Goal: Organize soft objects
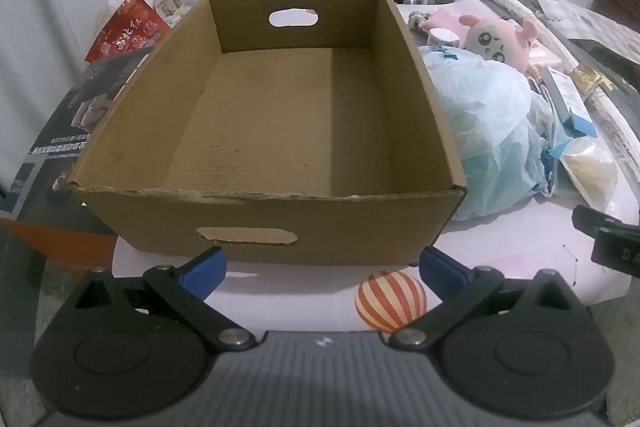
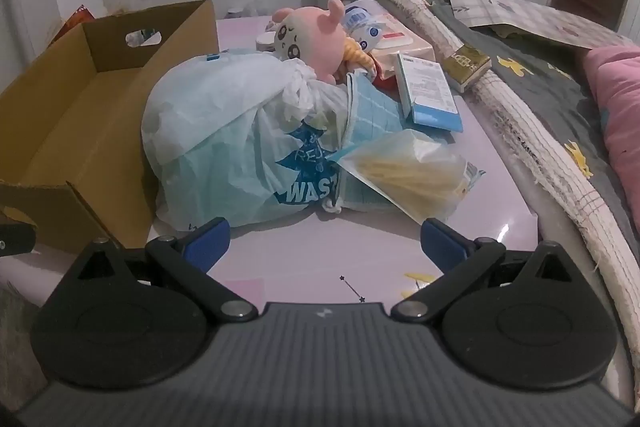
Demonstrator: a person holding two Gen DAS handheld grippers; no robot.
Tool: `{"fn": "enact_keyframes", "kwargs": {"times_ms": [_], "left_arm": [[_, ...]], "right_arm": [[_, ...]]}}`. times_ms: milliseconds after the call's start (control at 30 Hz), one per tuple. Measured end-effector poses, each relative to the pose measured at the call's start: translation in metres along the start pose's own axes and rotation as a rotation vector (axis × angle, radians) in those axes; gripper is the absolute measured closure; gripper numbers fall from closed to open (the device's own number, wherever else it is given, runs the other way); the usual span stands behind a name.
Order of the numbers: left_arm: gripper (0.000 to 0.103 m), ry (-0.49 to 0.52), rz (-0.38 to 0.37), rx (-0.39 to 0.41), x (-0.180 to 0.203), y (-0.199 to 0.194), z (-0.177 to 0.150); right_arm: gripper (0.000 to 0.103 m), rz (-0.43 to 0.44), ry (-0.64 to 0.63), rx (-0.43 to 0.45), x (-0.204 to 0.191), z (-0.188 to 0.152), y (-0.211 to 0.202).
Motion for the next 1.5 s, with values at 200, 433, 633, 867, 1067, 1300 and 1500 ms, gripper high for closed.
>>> {"fn": "enact_keyframes", "kwargs": {"times_ms": [200,433,633,867,1067,1300,1500], "left_arm": [[0.000,-0.001,0.002,0.005,-0.0007,-0.0008,0.0006],[0.000,-0.002,0.003,0.006,-0.0012,-0.0023,0.0003],[0.000,-0.003,0.004,0.007,-0.0017,-0.0030,0.0007],[0.000,-0.004,0.003,0.005,-0.0029,-0.0037,0.0006],[0.000,-0.005,0.003,0.004,-0.0030,-0.0036,0.0007],[0.000,-0.003,0.004,-0.003,-0.0035,-0.0015,-0.0010],[0.000,-0.006,0.006,-0.009,-0.0041,-0.0004,-0.0023]], "right_arm": [[0.001,-0.002,0.001,0.001,-0.0004,0.0004,0.0004],[0.001,0.004,-0.004,0.004,-0.0048,0.0007,0.0058],[0.001,0.002,-0.010,0.018,-0.0044,0.0027,0.0008],[0.001,-0.001,-0.014,0.019,-0.0053,0.0033,0.0013],[0.001,0.003,-0.016,0.029,-0.0047,0.0056,0.0038],[0.001,0.015,-0.012,-0.001,-0.0069,0.0022,0.0044],[0.001,0.040,0.008,-0.027,-0.0093,-0.0011,0.0063]]}}
Point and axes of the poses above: each gripper's, at about its wrist camera, not at the fingertips, and y roughly the way its jaws point, x to its right, z to its top, the point moved 9 cm from there along y, roughly the way its jaws point, and after that the axes turned 1 degree about x, right-handed, at the moved point
